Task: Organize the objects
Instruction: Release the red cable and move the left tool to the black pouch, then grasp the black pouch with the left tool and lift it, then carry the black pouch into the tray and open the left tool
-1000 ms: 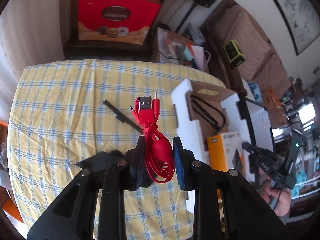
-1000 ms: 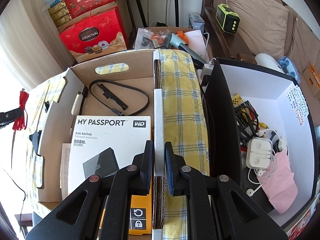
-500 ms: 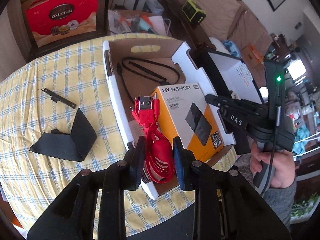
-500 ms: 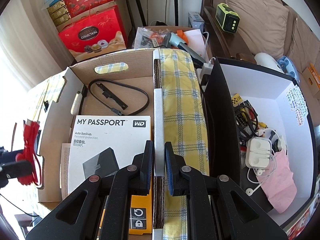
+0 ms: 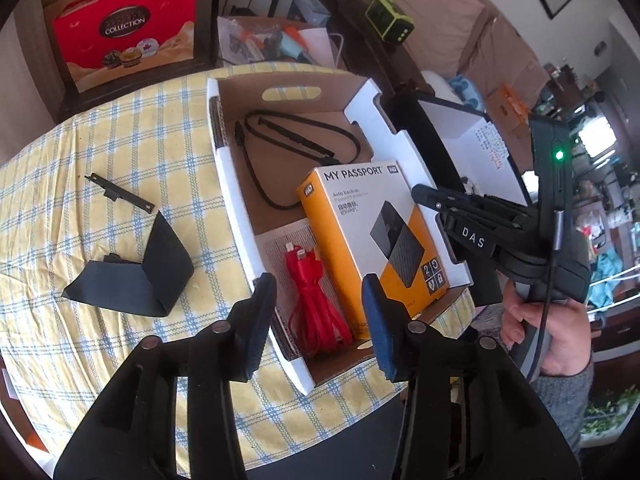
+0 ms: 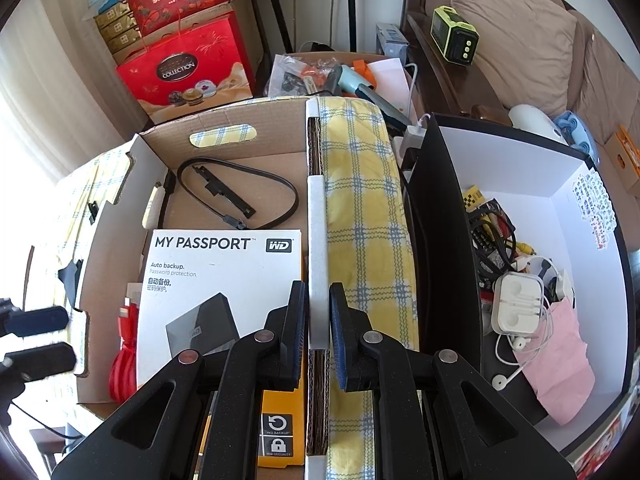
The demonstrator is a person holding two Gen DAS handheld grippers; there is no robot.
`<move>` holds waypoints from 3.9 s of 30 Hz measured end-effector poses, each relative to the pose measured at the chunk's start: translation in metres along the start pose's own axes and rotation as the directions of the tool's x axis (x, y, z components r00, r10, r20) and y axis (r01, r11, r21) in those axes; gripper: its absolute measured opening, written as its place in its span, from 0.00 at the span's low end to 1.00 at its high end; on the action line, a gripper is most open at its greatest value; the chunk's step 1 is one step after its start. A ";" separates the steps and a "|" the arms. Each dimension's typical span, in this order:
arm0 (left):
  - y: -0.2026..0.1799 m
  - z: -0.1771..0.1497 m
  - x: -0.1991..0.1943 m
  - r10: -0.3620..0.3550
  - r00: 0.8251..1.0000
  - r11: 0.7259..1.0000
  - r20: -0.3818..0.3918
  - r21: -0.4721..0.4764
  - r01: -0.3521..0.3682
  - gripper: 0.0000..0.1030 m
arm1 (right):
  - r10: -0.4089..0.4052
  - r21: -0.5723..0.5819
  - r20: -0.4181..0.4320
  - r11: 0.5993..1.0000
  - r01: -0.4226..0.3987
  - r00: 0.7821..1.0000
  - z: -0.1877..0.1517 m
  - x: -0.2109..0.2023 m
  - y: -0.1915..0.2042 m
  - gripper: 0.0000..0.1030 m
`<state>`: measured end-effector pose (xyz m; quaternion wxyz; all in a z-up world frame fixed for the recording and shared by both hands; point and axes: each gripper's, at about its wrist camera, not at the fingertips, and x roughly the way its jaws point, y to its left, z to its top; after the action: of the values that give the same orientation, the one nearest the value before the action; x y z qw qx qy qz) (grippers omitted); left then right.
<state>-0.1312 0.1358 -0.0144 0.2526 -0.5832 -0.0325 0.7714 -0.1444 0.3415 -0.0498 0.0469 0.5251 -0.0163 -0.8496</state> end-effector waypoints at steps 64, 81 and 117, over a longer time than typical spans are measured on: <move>0.083 0.027 -0.063 0.015 0.983 0.991 0.183 -0.135 0.010 0.03 | -0.010 -0.004 0.000 1.000 0.010 1.000 -0.002 -0.001 0.002 0.12; 0.006 0.102 -0.071 -0.070 0.973 0.996 0.222 -0.035 0.079 0.03 | -0.010 -0.010 -0.001 1.000 0.010 1.000 -0.003 -0.001 0.004 0.12; -0.008 0.094 0.064 0.060 0.998 0.998 -0.032 0.018 -0.059 0.56 | -0.014 -0.020 -0.006 1.000 0.014 1.000 -0.003 -0.002 0.004 0.12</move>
<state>-0.2264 0.1932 -0.0382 0.2349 -0.5941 -0.0046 0.7693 -0.1407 0.3377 -0.0488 0.0460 0.5271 -0.0041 -0.8486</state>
